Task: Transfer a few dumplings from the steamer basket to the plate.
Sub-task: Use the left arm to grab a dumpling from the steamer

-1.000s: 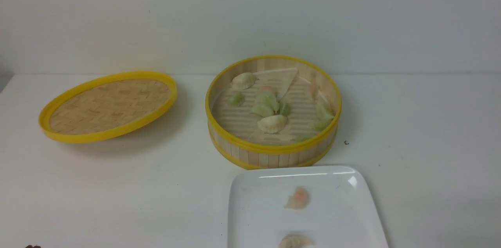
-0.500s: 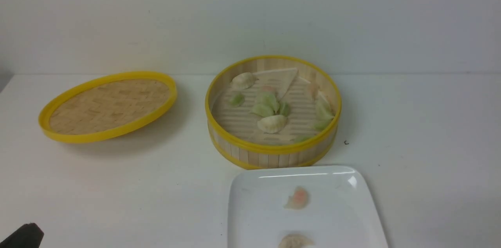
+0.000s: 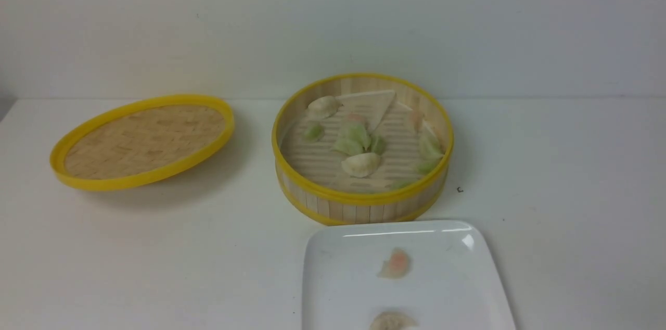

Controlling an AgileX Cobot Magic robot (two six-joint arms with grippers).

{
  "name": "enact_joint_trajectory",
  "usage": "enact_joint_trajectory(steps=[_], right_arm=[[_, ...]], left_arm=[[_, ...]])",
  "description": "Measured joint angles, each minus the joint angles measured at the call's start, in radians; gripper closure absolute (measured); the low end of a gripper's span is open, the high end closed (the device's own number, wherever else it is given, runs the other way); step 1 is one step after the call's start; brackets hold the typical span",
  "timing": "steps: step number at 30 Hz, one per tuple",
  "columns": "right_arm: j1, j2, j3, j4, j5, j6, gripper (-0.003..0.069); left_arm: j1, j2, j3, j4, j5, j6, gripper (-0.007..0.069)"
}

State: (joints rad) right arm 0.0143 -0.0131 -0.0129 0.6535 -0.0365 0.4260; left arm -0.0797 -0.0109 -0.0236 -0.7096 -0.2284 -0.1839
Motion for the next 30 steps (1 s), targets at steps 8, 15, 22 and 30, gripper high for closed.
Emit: enact_joint_trajectory(steps=[8,15,22,30], right_arm=[[0.066,0.222,-0.464,-0.288,0.559,-0.206,0.0672],[0.068,0.624,-0.779,-0.332,0.952,-0.454,0.0672],[0.068,0.865,-0.903,-0.334,1.086,-0.513,0.0672],[0.068,0.963,-0.908,-0.334,1.091,-0.558,0.0672]], left_arm=[[0.0,0.37,-0.458,0.276,0.515,0.055,0.0631],[0.0,0.893,-0.87,0.297,1.072,0.278,0.0631],[-0.008,1.267,-1.087,0.236,1.213,0.489,0.0631],[-0.222,1.621,-1.417,0.436,1.252,0.487,0.0631]])
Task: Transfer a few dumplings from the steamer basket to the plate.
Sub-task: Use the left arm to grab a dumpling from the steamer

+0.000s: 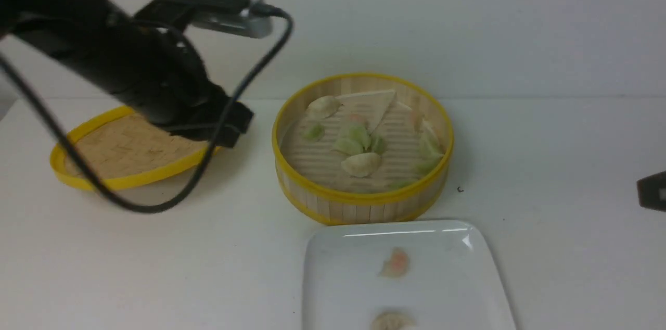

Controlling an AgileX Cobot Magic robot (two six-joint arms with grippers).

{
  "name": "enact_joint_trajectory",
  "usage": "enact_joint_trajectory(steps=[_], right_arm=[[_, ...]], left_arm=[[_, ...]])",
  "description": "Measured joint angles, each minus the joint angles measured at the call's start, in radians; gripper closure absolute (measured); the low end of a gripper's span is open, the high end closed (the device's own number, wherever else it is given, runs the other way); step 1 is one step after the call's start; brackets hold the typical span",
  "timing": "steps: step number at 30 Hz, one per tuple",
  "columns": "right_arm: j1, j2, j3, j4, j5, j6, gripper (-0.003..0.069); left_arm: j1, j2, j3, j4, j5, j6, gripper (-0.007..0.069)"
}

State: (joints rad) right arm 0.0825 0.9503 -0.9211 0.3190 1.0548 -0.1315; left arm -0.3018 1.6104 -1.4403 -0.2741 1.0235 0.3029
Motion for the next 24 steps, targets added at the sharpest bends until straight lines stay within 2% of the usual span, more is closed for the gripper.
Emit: enact_joint_trajectory(steps=[3,8,11,14,15,16,20,24], right_arm=[[0.0,0.003,-0.001,0.0,0.001,-0.012,0.0672],[0.0,0.003,-0.002,0.0,0.019,-0.009,0.0672],[0.0,0.003,-0.002,0.0,0.037,-0.002,0.0672],[0.0,0.003,-0.002,0.0,0.043,0.016,0.0672],[0.0,0.003,-0.002,0.0,0.043,0.016,0.0672],[0.0,0.003,-0.002,0.0,0.044,0.017,0.0672],[0.0,0.003,-0.002,0.0,0.05,0.02,0.0672],[0.0,0.003,-0.002,0.0,0.053,0.02,0.0672]], left_arm=[[-0.052,0.131,-0.127,0.062,0.014,-0.003,0.0631],[-0.063,0.295,-0.29,0.085,-0.017,0.017,0.0612],[-0.063,0.388,-0.359,0.089,-0.075,0.024,0.0552],[-0.063,0.486,-0.421,0.089,-0.148,0.026,0.0433],[-0.063,0.486,-0.425,0.089,-0.152,0.026,0.0424],[-0.063,0.538,-0.458,0.089,-0.185,0.027,0.0351],[-0.063,0.636,-0.505,0.099,-0.261,0.035,0.0244],[-0.063,0.709,-0.541,0.132,-0.299,0.037,0.0214]])
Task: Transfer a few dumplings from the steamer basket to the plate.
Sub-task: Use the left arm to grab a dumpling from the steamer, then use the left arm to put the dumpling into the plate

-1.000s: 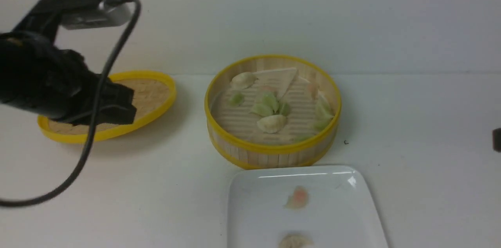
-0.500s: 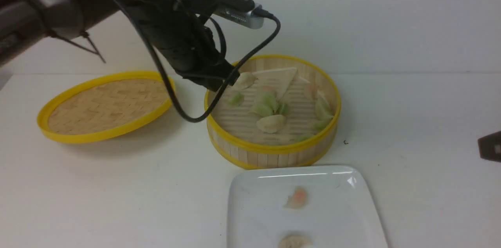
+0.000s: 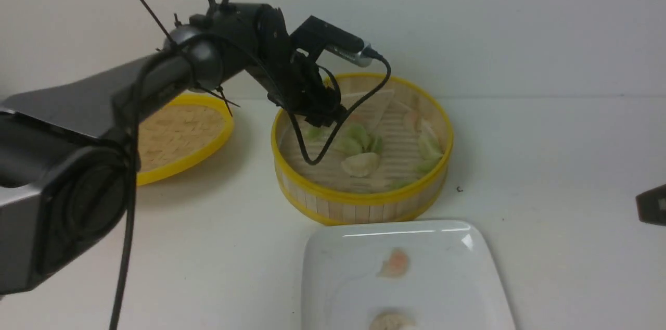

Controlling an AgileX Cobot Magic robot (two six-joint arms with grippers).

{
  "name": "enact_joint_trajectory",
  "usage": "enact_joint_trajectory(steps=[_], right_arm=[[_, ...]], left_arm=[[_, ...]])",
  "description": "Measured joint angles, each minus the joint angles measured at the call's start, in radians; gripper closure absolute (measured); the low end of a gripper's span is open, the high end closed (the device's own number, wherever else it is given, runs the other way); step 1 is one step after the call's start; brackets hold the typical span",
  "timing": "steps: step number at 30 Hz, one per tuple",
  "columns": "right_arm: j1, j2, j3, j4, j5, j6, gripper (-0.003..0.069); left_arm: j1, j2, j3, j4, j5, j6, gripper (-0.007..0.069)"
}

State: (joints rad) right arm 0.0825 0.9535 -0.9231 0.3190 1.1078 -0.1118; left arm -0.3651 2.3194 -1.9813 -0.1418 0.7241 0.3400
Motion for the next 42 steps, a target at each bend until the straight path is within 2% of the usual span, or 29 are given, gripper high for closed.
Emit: enact_joint_trajectory(steps=[5,8,10,11,12,13,14,22,24,28,31,32,33,37,42], right_arm=[[0.0,0.0,0.0,0.0,0.002,0.0,0.0672],[0.0,0.0,0.0,-0.001,0.005,0.0,0.0672],[0.0,0.0,0.0,-0.002,0.006,0.0,0.0672],[0.0,0.0,0.0,-0.002,0.006,0.0,0.0672],[0.0,0.0,0.0,-0.002,0.01,0.0,0.0672],[0.0,0.0,0.0,-0.002,0.01,0.0,0.0672],[0.0,0.0,0.0,-0.002,0.019,0.0,0.0672],[0.0,0.0,0.0,0.027,0.043,0.0,0.0672],[0.0,0.0,0.0,0.041,0.045,0.0,0.0672],[0.001,0.0,0.0,0.058,0.038,0.0,0.0672],[0.001,0.0,0.0,0.07,0.021,0.0,0.0672],[0.001,0.0,0.0,0.071,0.021,0.0,0.0672],[0.001,0.0,0.0,0.077,0.018,0.0,0.0672],[0.001,0.0,0.0,0.084,0.014,0.0,0.0672],[0.001,0.0,0.0,0.084,0.003,0.0,0.0672]], left_arm=[[-0.002,0.054,-0.017,0.069,0.004,-0.003,0.0212],[-0.003,0.056,-0.019,0.081,0.022,-0.013,0.0258],[-0.003,0.055,-0.024,0.086,0.052,-0.021,0.0345],[-0.003,0.055,-0.024,0.086,0.055,-0.021,0.0356],[-0.003,0.051,-0.025,0.087,0.074,-0.022,0.044],[-0.003,0.048,-0.025,0.088,0.08,-0.022,0.044],[-0.003,0.037,-0.03,0.093,0.12,-0.029,0.0484],[-0.018,-0.093,-0.119,0.091,0.36,-0.065,0.048],[-0.032,-0.182,-0.137,0.05,0.463,-0.065,0.048],[-0.043,-0.264,-0.129,-0.055,0.505,-0.064,0.048],[-0.06,-0.314,-0.031,-0.178,0.505,-0.064,0.048],[-0.06,-0.314,-0.031,-0.178,0.505,-0.064,0.048],[-0.086,-0.328,0.076,-0.19,0.504,-0.061,0.048],[-0.177,-0.327,0.279,-0.154,0.503,-0.021,0.048],[-0.27,-0.273,0.386,-0.121,0.497,-0.003,0.048]])
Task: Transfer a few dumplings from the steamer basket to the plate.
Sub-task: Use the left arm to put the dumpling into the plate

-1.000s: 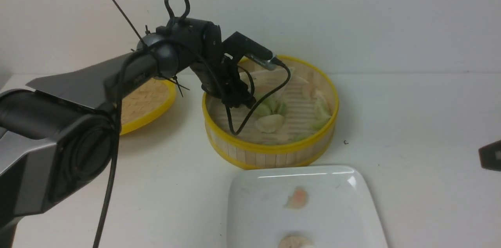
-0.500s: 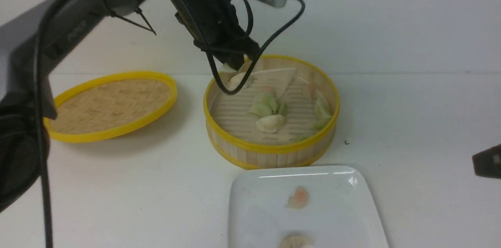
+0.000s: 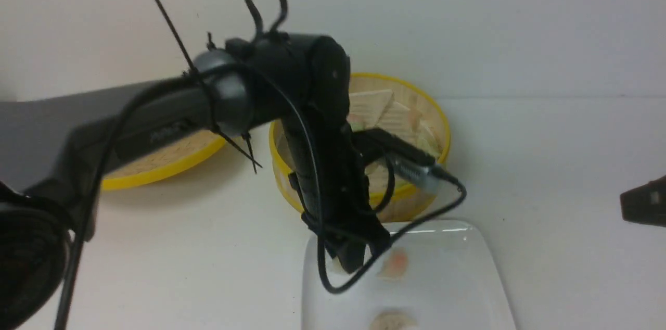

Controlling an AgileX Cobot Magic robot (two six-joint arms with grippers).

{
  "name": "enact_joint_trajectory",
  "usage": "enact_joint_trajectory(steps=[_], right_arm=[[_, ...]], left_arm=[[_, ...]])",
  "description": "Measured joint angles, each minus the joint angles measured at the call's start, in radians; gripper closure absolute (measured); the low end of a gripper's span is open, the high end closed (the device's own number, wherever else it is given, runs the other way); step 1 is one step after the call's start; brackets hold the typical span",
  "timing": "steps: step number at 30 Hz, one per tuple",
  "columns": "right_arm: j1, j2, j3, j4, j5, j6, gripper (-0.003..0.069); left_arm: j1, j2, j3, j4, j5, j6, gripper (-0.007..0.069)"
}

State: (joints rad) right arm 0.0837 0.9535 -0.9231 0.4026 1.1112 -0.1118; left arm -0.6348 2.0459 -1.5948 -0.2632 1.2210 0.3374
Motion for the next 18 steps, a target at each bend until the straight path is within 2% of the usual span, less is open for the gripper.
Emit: enact_joint_trajectory(steps=[3,5,7,11,13,14,16,18], right_arm=[[0.0,0.0,0.0,0.0,-0.005,-0.018,0.0672],[0.0,0.0,0.0,0.0,-0.015,-0.044,0.0672],[0.0,0.0,0.0,0.001,-0.019,-0.062,0.0672],[0.006,0.021,-0.008,0.007,-0.019,-0.096,0.0672],[0.019,0.042,-0.034,0.007,-0.009,-0.128,0.0672],[0.032,0.057,-0.048,0.007,-0.006,-0.139,0.0672],[0.065,0.097,-0.097,0.007,-0.006,-0.149,0.0672],[0.106,0.155,-0.163,0.0,-0.007,-0.151,0.0672]], left_arm=[[-0.023,0.021,0.003,0.004,-0.027,0.0,0.0473],[-0.03,0.027,0.004,0.008,-0.044,0.0,0.0438],[-0.032,0.028,0.004,0.014,-0.052,0.0,0.0376],[-0.032,0.028,-0.004,0.021,-0.045,-0.023,0.0163],[-0.032,0.028,-0.032,0.033,-0.022,-0.044,0.0134],[-0.032,0.027,-0.047,0.043,-0.017,-0.062,0.0142],[-0.031,0.003,-0.076,0.087,-0.018,-0.105,0.0216],[-0.024,-0.052,-0.086,0.147,-0.017,-0.152,0.0375]])
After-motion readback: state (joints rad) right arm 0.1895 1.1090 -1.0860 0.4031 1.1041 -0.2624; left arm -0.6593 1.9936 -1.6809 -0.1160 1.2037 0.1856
